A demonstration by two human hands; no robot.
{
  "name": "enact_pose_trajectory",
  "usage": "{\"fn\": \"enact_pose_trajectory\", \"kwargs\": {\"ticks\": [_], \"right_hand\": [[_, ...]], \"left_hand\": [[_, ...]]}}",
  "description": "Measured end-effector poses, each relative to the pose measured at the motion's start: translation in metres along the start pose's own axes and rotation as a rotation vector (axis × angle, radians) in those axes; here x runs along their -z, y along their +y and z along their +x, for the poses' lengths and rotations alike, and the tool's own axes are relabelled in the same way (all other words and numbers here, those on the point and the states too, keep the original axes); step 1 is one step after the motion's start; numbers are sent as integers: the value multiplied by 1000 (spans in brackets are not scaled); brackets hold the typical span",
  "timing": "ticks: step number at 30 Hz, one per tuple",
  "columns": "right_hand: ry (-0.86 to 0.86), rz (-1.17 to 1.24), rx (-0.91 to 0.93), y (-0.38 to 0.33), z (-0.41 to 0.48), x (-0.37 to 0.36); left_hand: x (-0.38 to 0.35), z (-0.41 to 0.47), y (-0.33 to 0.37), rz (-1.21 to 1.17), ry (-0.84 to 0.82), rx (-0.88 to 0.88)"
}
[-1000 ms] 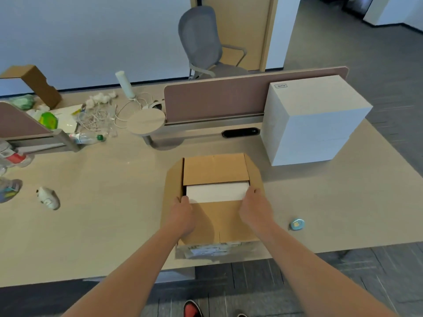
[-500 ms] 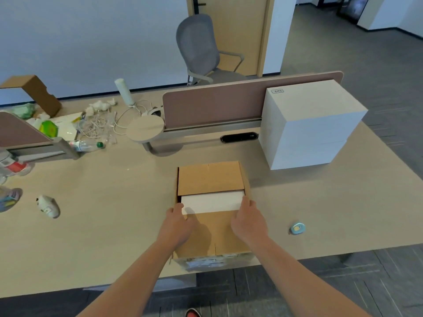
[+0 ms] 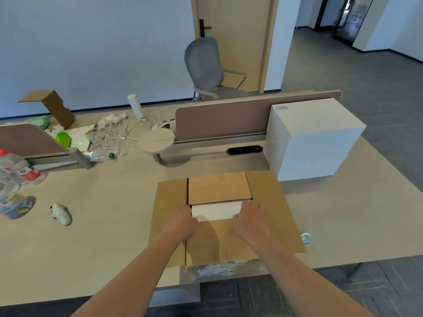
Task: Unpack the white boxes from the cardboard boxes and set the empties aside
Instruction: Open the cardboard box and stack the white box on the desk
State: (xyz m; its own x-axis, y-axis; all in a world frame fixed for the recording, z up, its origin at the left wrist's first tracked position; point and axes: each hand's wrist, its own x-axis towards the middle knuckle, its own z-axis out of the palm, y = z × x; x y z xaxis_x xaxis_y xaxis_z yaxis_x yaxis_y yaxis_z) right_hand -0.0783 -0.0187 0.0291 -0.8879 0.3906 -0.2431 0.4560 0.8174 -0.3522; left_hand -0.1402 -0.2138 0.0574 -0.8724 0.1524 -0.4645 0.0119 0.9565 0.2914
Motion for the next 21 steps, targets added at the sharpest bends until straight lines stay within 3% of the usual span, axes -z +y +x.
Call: {"fn": "enact_pose_trajectory", "kwargs": {"ticks": [2, 4, 12, 16, 21], "right_hand": [[-79, 251, -43, -15, 4, -2], [-131, 605, -208, -34, 11, -5], [90, 1504, -783, -86, 44, -4], [221, 1655, -707, -104, 43, 6], [232, 1548, -569, -124, 48, 24]], "left_hand": [[8, 10, -3, -26, 1, -57], [18, 19, -5, -41, -12, -125], [49, 53, -17, -10, -64, -406], [65, 64, -24, 14, -38, -523], [82, 77, -21, -111, 69, -583]]}}
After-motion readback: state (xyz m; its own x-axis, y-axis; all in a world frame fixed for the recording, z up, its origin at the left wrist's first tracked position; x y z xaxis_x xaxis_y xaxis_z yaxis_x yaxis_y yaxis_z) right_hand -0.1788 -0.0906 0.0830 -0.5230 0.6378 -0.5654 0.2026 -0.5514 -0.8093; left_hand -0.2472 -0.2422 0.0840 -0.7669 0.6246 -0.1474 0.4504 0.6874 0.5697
